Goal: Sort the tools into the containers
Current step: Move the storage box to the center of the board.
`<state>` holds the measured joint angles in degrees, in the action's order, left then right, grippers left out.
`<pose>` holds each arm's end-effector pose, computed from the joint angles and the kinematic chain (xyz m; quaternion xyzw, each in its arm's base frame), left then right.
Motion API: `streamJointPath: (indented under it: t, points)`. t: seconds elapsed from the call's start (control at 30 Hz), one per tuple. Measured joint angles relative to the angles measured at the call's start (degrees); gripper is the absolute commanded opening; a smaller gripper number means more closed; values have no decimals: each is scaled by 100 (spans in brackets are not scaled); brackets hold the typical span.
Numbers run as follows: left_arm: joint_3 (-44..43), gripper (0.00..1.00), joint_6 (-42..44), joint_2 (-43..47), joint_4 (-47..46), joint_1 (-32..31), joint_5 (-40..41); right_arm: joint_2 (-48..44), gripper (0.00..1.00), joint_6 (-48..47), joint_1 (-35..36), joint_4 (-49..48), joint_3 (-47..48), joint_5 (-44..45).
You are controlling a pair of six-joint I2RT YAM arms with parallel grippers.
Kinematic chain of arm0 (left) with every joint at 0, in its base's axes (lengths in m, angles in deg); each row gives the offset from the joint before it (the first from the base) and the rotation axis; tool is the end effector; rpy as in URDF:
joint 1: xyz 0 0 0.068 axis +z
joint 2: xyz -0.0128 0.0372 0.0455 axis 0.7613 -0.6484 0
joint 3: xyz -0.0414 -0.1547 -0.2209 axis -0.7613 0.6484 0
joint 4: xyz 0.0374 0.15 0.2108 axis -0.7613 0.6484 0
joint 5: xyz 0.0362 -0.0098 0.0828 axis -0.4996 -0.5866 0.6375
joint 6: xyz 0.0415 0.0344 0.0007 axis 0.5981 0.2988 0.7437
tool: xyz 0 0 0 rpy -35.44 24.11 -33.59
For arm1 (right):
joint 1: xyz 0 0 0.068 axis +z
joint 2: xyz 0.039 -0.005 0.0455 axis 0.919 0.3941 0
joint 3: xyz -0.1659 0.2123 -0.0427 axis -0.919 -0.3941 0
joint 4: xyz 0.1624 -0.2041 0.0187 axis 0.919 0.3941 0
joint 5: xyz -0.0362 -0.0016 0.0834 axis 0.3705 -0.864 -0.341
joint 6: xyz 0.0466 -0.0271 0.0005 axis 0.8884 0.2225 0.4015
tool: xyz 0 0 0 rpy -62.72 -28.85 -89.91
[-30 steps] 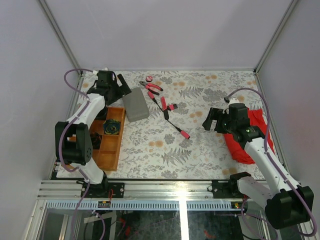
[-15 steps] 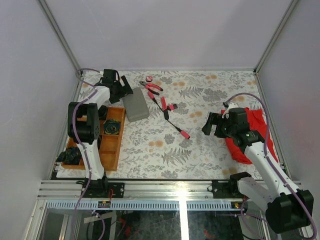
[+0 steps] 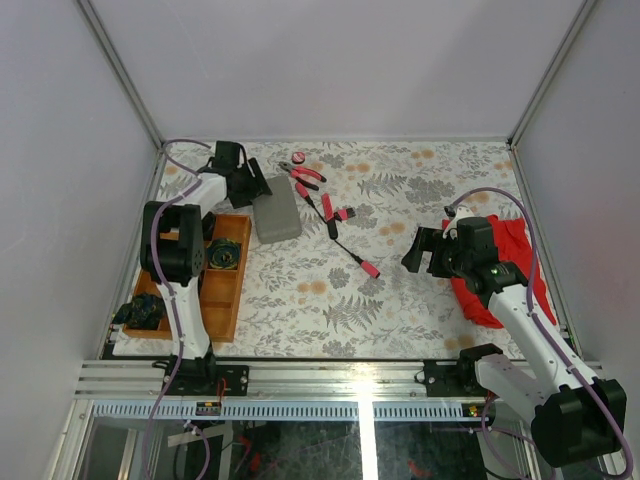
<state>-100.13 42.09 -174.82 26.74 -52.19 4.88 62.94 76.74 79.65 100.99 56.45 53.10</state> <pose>0.4518 -0.0270 0.1839 -0.1755 0.9229 -0.1686 0.2985 0.1953 0.0519 0.2500 0.0349 0.8924 0.2223 0.3912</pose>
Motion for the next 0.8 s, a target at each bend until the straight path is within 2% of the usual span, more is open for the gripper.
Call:
streamJointPath:
  t: [0.43, 0.8]
  points:
    - [667, 58, -81, 422, -87, -619, 210, 11, 95, -2, -2, -103, -122, -11]
    - [2400, 57, -367, 1628, -634, -1246, 304, 87, 91, -37, -2, -111, -162, -114]
